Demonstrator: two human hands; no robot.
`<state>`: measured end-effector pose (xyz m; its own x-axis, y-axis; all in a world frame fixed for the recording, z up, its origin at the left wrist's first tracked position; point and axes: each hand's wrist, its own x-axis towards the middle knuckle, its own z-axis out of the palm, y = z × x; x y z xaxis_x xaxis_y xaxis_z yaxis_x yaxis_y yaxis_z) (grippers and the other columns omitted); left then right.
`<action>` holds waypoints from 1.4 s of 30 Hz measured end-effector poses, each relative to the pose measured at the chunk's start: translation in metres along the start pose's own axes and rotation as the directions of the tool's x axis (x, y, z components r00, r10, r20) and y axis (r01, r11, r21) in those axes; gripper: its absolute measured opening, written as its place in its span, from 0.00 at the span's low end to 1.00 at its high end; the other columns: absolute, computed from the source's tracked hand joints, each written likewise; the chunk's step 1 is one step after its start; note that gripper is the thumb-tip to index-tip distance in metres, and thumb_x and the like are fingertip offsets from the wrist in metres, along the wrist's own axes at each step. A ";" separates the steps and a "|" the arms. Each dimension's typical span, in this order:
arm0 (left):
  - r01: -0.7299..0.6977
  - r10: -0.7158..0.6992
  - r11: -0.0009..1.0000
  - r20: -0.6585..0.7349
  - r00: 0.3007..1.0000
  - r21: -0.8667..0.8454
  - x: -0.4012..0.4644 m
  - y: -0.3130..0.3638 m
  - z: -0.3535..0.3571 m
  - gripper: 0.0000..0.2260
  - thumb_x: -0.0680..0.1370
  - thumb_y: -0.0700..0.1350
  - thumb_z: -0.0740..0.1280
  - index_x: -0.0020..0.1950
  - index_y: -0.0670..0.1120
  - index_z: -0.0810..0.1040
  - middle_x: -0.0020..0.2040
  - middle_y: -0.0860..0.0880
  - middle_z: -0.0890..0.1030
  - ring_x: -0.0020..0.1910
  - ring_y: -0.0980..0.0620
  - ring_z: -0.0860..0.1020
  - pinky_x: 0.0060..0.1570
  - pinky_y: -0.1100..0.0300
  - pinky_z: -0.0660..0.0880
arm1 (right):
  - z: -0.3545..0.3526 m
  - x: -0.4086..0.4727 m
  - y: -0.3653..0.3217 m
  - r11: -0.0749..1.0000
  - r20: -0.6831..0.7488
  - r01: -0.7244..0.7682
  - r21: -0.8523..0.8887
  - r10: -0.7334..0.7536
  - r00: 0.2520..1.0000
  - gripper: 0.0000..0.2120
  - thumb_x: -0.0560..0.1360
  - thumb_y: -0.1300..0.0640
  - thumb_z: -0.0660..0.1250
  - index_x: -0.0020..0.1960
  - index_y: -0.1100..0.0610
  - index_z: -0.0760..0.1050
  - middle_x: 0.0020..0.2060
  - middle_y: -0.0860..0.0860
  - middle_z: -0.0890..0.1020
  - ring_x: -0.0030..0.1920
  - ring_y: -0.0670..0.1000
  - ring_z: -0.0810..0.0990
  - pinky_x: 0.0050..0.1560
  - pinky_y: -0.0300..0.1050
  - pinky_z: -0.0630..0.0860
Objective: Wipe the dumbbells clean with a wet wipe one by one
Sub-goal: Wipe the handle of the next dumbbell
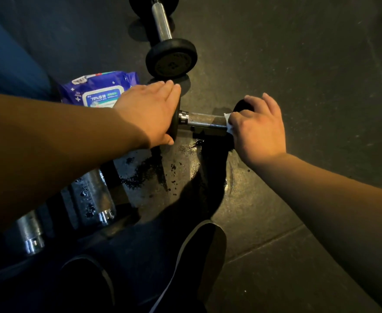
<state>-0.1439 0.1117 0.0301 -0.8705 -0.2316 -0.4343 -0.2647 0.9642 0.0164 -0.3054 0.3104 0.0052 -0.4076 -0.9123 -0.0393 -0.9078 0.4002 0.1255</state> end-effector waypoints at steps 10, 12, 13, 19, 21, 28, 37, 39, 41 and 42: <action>0.014 0.008 0.995 0.212 0.977 -0.103 0.039 -0.018 -0.034 0.50 0.67 0.65 0.74 0.78 0.43 0.55 0.75 0.43 0.66 0.70 0.40 0.69 0.65 0.43 0.71 | -0.004 0.011 0.004 1.000 0.008 0.020 -0.021 -0.020 1.000 0.11 0.72 0.56 0.69 0.53 0.56 0.83 0.43 0.52 0.86 0.70 0.61 0.71 0.77 0.61 0.55; 0.002 0.021 0.993 0.190 0.981 -0.119 0.038 -0.021 -0.035 0.46 0.66 0.66 0.74 0.75 0.44 0.59 0.71 0.43 0.70 0.65 0.41 0.73 0.60 0.44 0.74 | -0.003 0.011 0.005 1.000 0.004 0.023 -0.020 -0.022 1.000 0.10 0.72 0.56 0.69 0.52 0.56 0.83 0.43 0.52 0.86 0.71 0.60 0.71 0.77 0.62 0.55; -0.010 0.032 0.991 0.165 0.986 -0.132 0.035 -0.022 -0.032 0.45 0.66 0.66 0.74 0.73 0.45 0.61 0.68 0.44 0.72 0.63 0.41 0.74 0.57 0.45 0.75 | -0.002 0.012 0.005 1.000 0.004 0.018 -0.021 -0.018 1.000 0.10 0.72 0.56 0.69 0.52 0.56 0.83 0.43 0.52 0.86 0.71 0.60 0.71 0.77 0.61 0.55; -0.014 0.011 0.994 -0.031 0.999 -0.109 -0.002 -0.001 0.003 0.47 0.68 0.62 0.75 0.77 0.45 0.54 0.78 0.42 0.60 0.73 0.41 0.65 0.67 0.43 0.69 | 0.000 0.021 -0.004 0.992 0.119 -0.121 0.031 0.117 0.986 0.07 0.72 0.58 0.67 0.49 0.55 0.79 0.44 0.53 0.85 0.69 0.59 0.72 0.76 0.57 0.53; -0.033 0.028 0.996 -0.053 0.998 -0.086 -0.009 0.003 0.005 0.44 0.70 0.62 0.73 0.76 0.45 0.56 0.79 0.43 0.58 0.76 0.43 0.61 0.70 0.44 0.66 | -0.001 0.028 -0.003 0.991 0.192 -0.129 0.044 0.118 0.974 0.07 0.73 0.56 0.67 0.50 0.52 0.79 0.44 0.53 0.84 0.65 0.58 0.74 0.74 0.55 0.55; -0.111 0.102 0.988 -0.084 0.991 -0.109 -0.019 0.002 -0.014 0.27 0.71 0.65 0.70 0.60 0.50 0.68 0.60 0.48 0.76 0.62 0.46 0.72 0.60 0.46 0.72 | -0.011 0.039 0.002 0.996 0.363 -0.093 0.015 0.081 0.928 0.06 0.76 0.51 0.66 0.52 0.47 0.78 0.45 0.51 0.82 0.59 0.58 0.76 0.72 0.55 0.59; -0.076 0.076 0.993 0.002 0.997 -0.091 -0.019 0.011 -0.001 0.51 0.68 0.68 0.71 0.80 0.45 0.50 0.77 0.44 0.59 0.77 0.45 0.56 0.73 0.47 0.62 | -0.012 0.030 0.004 0.993 0.465 -0.079 0.084 0.031 0.885 0.03 0.77 0.51 0.64 0.48 0.44 0.75 0.49 0.50 0.83 0.60 0.57 0.77 0.72 0.56 0.58; -0.046 0.056 0.992 0.078 0.995 -0.121 -0.027 0.012 0.006 0.50 0.71 0.68 0.68 0.81 0.45 0.46 0.81 0.45 0.51 0.79 0.46 0.50 0.76 0.48 0.57 | -0.013 0.028 0.003 0.993 0.477 -0.071 0.091 0.019 0.878 0.03 0.77 0.52 0.64 0.46 0.44 0.74 0.48 0.50 0.83 0.61 0.58 0.76 0.73 0.57 0.57; -0.042 0.057 0.988 0.098 0.994 -0.147 -0.036 0.015 0.012 0.47 0.74 0.66 0.66 0.81 0.47 0.45 0.81 0.46 0.48 0.80 0.48 0.48 0.77 0.51 0.55 | -0.013 0.024 0.002 0.994 0.487 -0.060 0.088 0.010 0.874 0.03 0.78 0.51 0.64 0.48 0.44 0.75 0.49 0.51 0.83 0.61 0.58 0.75 0.74 0.57 0.56; -0.052 0.066 0.986 0.087 0.994 -0.159 -0.041 0.017 0.013 0.45 0.75 0.64 0.66 0.80 0.47 0.46 0.81 0.46 0.49 0.80 0.49 0.49 0.77 0.52 0.54 | -0.013 0.021 0.000 0.996 0.495 -0.054 0.077 0.008 0.869 0.04 0.78 0.50 0.63 0.49 0.45 0.77 0.50 0.51 0.83 0.62 0.58 0.75 0.74 0.57 0.55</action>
<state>-0.1076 0.1394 0.0361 -0.8468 -0.1551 -0.5087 -0.2818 0.9421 0.1819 -0.3130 0.2907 0.0171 -0.4107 -0.7465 -0.5235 -0.8896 0.4540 0.0505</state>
